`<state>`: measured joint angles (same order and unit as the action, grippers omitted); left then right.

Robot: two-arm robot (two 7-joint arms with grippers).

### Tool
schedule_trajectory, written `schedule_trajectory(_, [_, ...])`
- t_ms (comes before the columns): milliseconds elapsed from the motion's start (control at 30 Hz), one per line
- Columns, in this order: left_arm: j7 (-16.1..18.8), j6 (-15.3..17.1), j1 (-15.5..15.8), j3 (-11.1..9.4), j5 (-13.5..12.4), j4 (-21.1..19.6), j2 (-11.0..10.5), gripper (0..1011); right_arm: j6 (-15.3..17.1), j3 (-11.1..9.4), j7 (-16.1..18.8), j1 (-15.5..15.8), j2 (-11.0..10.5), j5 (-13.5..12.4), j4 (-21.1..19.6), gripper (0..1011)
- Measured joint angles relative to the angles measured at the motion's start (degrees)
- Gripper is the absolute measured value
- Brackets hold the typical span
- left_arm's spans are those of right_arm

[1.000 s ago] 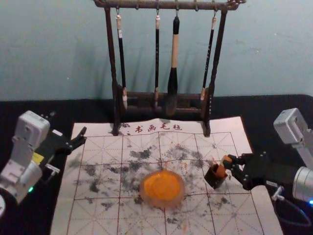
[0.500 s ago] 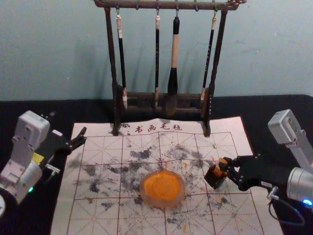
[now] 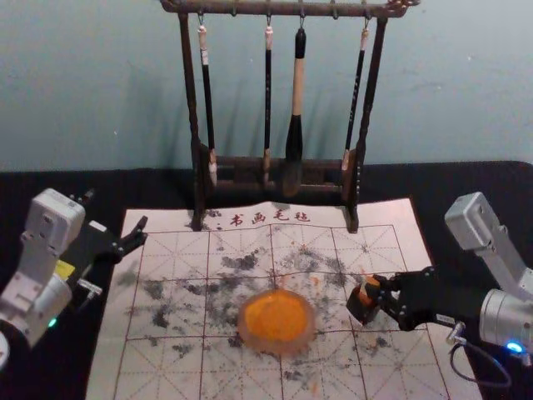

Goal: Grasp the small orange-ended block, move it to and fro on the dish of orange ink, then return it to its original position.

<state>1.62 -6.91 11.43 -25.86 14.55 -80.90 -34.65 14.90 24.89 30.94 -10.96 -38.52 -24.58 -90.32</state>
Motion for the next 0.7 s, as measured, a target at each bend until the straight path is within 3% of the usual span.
schedule_trajectory(700, [0.0,0.0,0.0,0.0,0.0,0.0,0.0,1001,-0.02,1.53,0.07,-0.78,-0.05,1.68,0.65,94])
